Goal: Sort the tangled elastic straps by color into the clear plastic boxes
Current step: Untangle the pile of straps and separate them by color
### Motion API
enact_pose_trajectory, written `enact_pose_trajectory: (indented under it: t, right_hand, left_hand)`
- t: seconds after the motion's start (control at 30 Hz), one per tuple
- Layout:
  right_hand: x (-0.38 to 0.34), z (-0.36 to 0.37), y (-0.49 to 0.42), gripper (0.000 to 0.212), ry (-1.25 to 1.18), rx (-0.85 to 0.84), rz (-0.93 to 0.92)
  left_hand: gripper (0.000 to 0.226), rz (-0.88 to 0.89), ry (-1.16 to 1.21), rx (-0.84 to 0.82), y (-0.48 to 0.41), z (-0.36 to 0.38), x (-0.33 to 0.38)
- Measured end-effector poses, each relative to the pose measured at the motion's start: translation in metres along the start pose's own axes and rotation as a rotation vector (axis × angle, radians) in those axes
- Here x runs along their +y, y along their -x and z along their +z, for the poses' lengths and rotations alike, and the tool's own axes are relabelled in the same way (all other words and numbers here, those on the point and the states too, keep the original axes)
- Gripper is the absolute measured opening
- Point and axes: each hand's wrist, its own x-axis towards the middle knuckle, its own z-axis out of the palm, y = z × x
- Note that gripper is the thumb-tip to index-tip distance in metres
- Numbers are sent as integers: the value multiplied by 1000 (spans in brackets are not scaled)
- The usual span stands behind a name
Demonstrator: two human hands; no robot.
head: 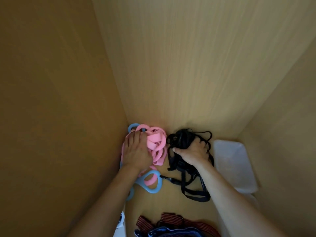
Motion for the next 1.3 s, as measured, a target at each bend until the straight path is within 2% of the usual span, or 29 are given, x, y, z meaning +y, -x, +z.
enact_pose_trajectory:
  t: [0.07,0.2,0.3,0.37,0.43,0.5,0.53,0.6,0.73,0.83,0.93,1.0,1.13,1.23,1.3]
  right_hand:
    - [-4,0,1,119,0,-19,-5]
    - [-6,-11,11,114,29,-1,-17]
    - [-7,-28,34,85,93,150,-133]
    - [-8,-35,61,47,-7,233,-308]
    - [-13,-30,96,13,-94,119,-472]
    - [-18,-8,123,5,-14,-177,-579]
    - [-20,7,132,6,59,-303,-611]
    - [-25,41,140,28,213,-387,-670]
    - [-38,95,133,65,383,-299,-673]
    - [-49,119,127,74,496,-230,-619]
    - [-53,134,120,60,514,-170,-642]
    - [-52,130,113,43,457,-162,-662]
    - [-43,102,105,35,273,-185,-722]
    - [-40,60,103,10,7,-209,-639]
    - [-44,30,96,16,-131,-245,-594]
  left_hand:
    - [76,14,-4,-27,7,1,2]
    - [102,-27,-19,-104,23,3,1]
    - [119,-59,10,-208,39,8,-5]
    - [116,-63,26,-266,46,11,-11]
    - [108,-61,87,-297,46,6,-16]
    - [96,-55,185,-329,38,-6,-21]
    - [91,-58,268,-359,32,-15,-23]
    - [83,-67,462,-396,18,-32,-27]
    - [56,-164,718,-437,6,-45,-28]
    - [60,-125,607,-430,6,-42,-25]
    - [64,-114,511,-394,5,-42,-23]
    - [59,-134,635,-419,5,-42,-25]
    - [62,-121,676,-415,2,-43,-33]
    - [63,-122,732,-306,-1,-40,-35]
    - [55,-90,730,-160,-3,-40,-31]
